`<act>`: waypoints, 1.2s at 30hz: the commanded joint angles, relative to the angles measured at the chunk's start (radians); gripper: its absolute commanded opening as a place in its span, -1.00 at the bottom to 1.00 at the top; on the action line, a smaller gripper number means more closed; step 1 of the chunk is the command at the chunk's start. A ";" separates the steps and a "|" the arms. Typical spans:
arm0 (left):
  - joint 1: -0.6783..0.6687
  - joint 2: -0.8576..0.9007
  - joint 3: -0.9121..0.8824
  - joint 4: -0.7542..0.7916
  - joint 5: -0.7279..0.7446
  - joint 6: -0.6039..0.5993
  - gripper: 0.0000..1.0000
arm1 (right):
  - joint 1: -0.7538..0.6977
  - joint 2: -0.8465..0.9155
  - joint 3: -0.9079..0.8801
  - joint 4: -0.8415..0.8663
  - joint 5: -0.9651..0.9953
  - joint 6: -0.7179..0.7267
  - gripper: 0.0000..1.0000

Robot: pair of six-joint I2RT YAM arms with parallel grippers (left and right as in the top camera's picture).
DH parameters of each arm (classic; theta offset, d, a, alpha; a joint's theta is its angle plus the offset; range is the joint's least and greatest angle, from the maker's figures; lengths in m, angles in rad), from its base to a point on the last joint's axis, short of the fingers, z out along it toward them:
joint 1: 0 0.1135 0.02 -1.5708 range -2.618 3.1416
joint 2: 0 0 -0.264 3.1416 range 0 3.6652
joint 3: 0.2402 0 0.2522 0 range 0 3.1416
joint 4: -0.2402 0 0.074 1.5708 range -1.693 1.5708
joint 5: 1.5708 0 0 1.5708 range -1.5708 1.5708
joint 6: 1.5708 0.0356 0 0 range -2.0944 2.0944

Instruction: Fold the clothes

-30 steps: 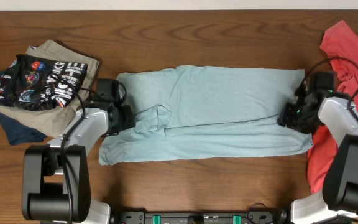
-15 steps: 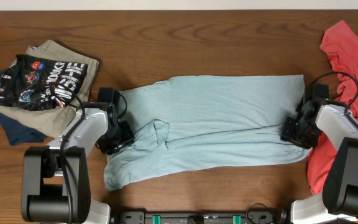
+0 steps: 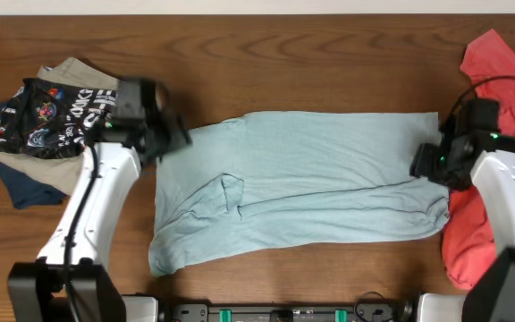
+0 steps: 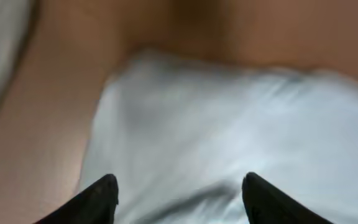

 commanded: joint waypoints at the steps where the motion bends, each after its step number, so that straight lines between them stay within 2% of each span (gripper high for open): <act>1: 0.002 0.047 0.076 0.037 0.000 0.083 0.34 | 0.002 -0.036 0.013 -0.002 -0.089 -0.063 0.26; 7: 0.000 0.217 0.203 0.082 0.083 0.187 0.34 | 0.003 -0.045 0.013 -0.026 -0.113 -0.069 0.25; 12: -0.012 0.371 0.251 0.092 0.077 0.343 0.33 | 0.003 -0.045 0.013 -0.044 -0.113 -0.069 0.25; 17: -0.012 0.471 0.251 0.087 -0.003 0.349 0.30 | 0.003 -0.045 0.013 -0.062 -0.113 -0.069 0.25; 21: -0.014 0.521 0.250 0.037 -0.002 0.348 0.17 | 0.002 -0.045 0.013 -0.062 -0.113 -0.069 0.24; 31: -0.026 0.529 0.247 -0.098 0.048 0.344 0.14 | 0.003 -0.045 0.013 -0.054 -0.112 -0.069 0.25; 36: -0.045 0.529 0.247 -0.092 0.048 0.345 -0.31 | 0.002 -0.045 0.012 -0.055 -0.112 -0.069 0.25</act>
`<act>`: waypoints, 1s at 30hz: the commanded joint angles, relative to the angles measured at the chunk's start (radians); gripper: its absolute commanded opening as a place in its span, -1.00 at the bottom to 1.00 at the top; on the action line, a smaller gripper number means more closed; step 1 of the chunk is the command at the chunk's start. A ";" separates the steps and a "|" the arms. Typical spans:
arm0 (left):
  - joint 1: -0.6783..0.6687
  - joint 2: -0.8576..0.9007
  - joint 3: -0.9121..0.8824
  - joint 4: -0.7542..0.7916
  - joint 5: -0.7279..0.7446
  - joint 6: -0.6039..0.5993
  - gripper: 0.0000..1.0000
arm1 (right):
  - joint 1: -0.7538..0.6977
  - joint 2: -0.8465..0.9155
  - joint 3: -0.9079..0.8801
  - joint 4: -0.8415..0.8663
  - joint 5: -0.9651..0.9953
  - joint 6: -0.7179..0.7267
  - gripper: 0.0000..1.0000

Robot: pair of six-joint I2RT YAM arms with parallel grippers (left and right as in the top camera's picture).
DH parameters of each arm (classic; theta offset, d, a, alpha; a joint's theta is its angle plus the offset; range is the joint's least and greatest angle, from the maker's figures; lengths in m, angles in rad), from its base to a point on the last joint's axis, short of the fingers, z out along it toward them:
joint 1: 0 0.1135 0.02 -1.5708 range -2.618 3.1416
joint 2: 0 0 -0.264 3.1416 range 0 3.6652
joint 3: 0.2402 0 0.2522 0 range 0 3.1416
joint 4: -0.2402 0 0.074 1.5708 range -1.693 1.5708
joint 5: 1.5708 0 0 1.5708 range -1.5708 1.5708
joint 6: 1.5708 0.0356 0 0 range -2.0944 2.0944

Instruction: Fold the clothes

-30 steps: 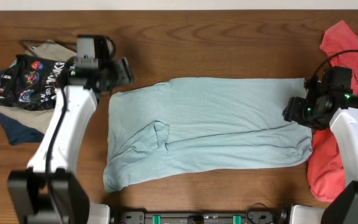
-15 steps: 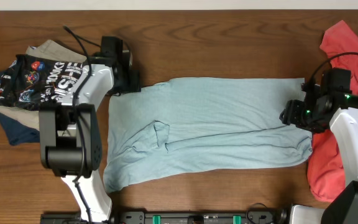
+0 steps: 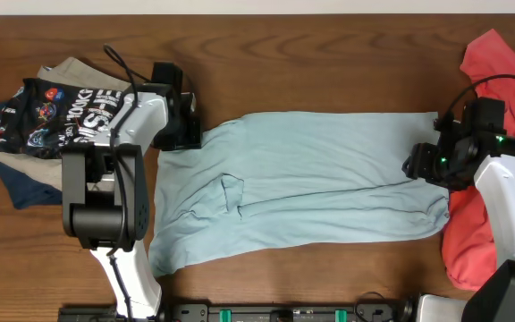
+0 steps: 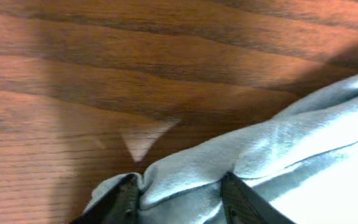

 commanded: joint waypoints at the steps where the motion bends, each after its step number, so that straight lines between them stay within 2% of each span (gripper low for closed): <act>1: -0.018 0.002 0.010 0.000 0.014 0.009 -0.38 | 0.003 -0.008 0.006 0.000 -0.007 -0.017 0.25; 8: -0.024 0.002 0.010 0.027 0.014 0.009 -0.76 | 0.002 -0.008 0.006 0.001 -0.006 -0.017 0.23; 11: -0.023 0.000 0.010 0.035 0.013 0.009 -0.79 | 0.003 -0.008 0.006 0.001 -0.004 -0.017 0.23; 12: -0.023 0.000 0.010 0.039 0.013 0.010 -0.70 | 0.002 -0.008 0.006 0.002 -0.004 -0.017 0.24; 14: -0.023 0.000 0.010 0.055 0.014 0.010 -0.12 | 0.002 -0.008 0.006 0.002 -0.003 -0.017 0.24; 15: -0.023 0.000 0.010 0.065 0.014 0.009 -0.05 | 0.002 -0.008 0.006 0.003 -0.003 -0.017 0.24; 25: -0.023 -0.002 0.111 0.094 0.014 0.009 0.03 | 0.002 -0.006 0.002 0.021 0.004 -0.017 0.25; 30: -0.024 0.011 0.101 0.097 0.014 0.009 0.03 | 0.002 -0.006 0.002 0.021 0.004 -0.017 0.25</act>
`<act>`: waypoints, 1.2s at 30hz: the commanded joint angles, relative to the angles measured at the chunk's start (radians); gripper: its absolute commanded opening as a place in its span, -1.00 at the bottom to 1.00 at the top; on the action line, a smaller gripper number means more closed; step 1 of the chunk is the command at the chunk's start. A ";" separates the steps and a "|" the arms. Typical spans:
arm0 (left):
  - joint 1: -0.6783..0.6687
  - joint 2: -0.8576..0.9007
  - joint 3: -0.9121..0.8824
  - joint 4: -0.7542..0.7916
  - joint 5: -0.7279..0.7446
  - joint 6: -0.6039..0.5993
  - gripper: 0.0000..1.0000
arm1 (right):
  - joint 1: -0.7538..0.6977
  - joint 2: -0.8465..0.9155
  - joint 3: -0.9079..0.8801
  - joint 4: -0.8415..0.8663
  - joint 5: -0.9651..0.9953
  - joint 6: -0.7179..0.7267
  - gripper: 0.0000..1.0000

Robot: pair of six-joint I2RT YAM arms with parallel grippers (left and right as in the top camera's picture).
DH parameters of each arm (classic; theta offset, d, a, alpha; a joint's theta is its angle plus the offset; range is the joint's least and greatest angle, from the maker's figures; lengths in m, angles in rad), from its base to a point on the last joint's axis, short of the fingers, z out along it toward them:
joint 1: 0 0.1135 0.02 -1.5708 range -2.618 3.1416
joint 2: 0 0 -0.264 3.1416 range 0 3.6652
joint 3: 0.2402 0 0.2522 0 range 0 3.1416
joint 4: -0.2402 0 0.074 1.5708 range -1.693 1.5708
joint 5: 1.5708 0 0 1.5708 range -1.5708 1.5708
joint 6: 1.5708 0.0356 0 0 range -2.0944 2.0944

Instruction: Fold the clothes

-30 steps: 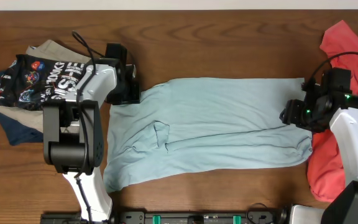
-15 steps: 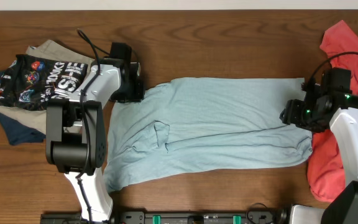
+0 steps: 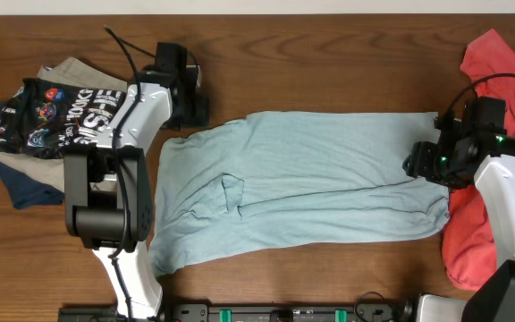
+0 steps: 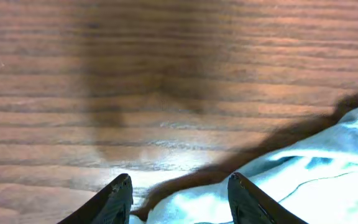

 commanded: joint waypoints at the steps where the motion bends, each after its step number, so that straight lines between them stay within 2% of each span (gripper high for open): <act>1: -0.002 0.018 0.000 -0.009 0.009 0.006 0.03 | 0.002 -0.006 0.002 0.003 0.003 -0.016 0.25; 14: -0.023 0.113 -0.008 -0.058 0.088 0.006 0.02 | 0.002 -0.006 0.002 0.005 0.003 -0.016 0.25; 16: -0.029 0.121 -0.008 -0.066 0.088 0.006 -0.17 | 0.002 -0.006 0.002 0.005 0.003 -0.016 0.25; 19: -0.032 0.122 -0.008 -0.072 0.088 0.006 -0.75 | 0.002 -0.006 0.002 0.004 0.003 -0.016 0.25; 20: -0.031 0.120 -0.008 -0.073 0.087 0.006 -0.86 | 0.002 -0.006 0.002 0.005 0.003 -0.016 0.25; 28: -0.010 0.057 0.029 -0.072 0.034 -0.040 -0.88 | 0.002 -0.005 0.002 0.057 0.003 -0.003 0.22; 36: -0.011 -0.026 0.037 -0.078 0.027 -0.099 -0.87 | 0.002 0.057 0.002 0.309 0.003 0.018 0.33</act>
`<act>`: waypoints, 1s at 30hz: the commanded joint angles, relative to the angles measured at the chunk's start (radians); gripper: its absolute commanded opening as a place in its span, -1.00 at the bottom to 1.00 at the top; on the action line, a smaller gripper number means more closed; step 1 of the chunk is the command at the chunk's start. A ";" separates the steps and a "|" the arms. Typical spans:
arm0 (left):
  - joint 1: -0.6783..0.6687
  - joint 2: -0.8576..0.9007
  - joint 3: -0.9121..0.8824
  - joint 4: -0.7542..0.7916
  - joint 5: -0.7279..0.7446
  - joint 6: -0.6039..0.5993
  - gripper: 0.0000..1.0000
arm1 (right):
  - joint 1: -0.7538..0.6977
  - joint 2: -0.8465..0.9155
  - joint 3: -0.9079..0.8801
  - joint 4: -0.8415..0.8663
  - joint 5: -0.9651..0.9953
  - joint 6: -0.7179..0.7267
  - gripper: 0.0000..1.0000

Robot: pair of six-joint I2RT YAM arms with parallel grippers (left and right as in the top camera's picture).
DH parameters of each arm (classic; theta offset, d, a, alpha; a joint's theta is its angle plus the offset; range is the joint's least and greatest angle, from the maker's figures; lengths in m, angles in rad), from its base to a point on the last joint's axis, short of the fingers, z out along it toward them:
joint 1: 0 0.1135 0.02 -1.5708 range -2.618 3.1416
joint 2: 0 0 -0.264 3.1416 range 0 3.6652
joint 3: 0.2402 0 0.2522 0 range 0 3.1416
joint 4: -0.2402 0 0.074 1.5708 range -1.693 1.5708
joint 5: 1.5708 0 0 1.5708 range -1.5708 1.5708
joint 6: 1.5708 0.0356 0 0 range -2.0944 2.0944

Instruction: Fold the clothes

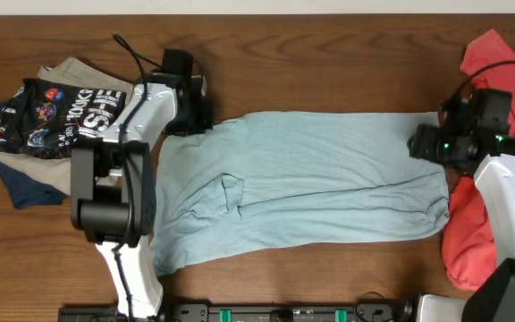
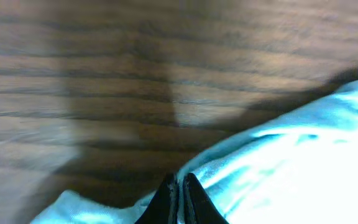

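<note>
A light blue garment point(image 1: 311, 179) lies spread across the middle of the table, its lower left part creased and folded over. My left gripper point(image 1: 195, 121) sits at the garment's far left corner. In the left wrist view its fingertips point(image 2: 180, 199) are pressed together with a thin edge of the blue cloth point(image 2: 291, 168) between them. My right gripper point(image 1: 420, 143) is at the garment's far right corner, over its edge. Only the overhead view shows it, and its jaws are too small to read.
A pile of clothes point(image 1: 47, 121) with a black printed piece on top lies at the far left. A red garment point(image 1: 499, 63) lies along the right edge, under my right arm. Bare wooden table point(image 1: 329, 63) runs behind the blue garment.
My left gripper was open over the wood at the garment's far left corner and is now shut on the cloth edge. My right gripper has moved toward the far right corner.
At first my left gripper was open above the garment's left end. It then stood open with the cloth edge between its fingers, then open over the bare wood beside the corner. It is now shut on the edge. The right gripper stayed at the right edge.
</note>
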 commanded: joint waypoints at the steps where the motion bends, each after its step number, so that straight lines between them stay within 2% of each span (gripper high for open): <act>1: 0.005 -0.042 0.031 -0.023 -0.016 -0.048 -0.88 | 0.002 0.058 0.002 0.085 0.003 0.003 0.33; 7: 0.005 -0.042 0.025 -0.048 -0.016 -0.050 -0.88 | 0.002 0.178 0.002 0.327 0.095 0.022 0.41; 10: 0.004 -0.042 0.025 -0.066 -0.016 -0.050 -0.88 | 0.002 0.232 0.002 0.408 0.151 0.085 0.42; 14: 0.005 -0.042 0.016 -0.078 -0.016 -0.050 -0.88 | 0.002 0.308 0.005 0.514 0.153 0.099 0.43; 26: 0.003 -0.042 0.004 -0.090 -0.016 -0.050 -0.88 | 0.000 0.523 0.135 0.546 0.273 0.110 0.47; 28: 0.003 -0.042 0.004 -0.090 -0.016 -0.050 -0.88 | 0.000 0.535 0.137 0.550 0.272 0.110 0.38; 29: 0.003 -0.042 0.004 -0.090 -0.016 -0.050 -0.88 | 0.001 0.541 0.137 0.547 0.273 0.113 0.23; 30: 0.003 -0.042 0.004 -0.090 -0.016 -0.050 -0.88 | 0.001 0.545 0.137 0.542 0.272 0.113 -0.03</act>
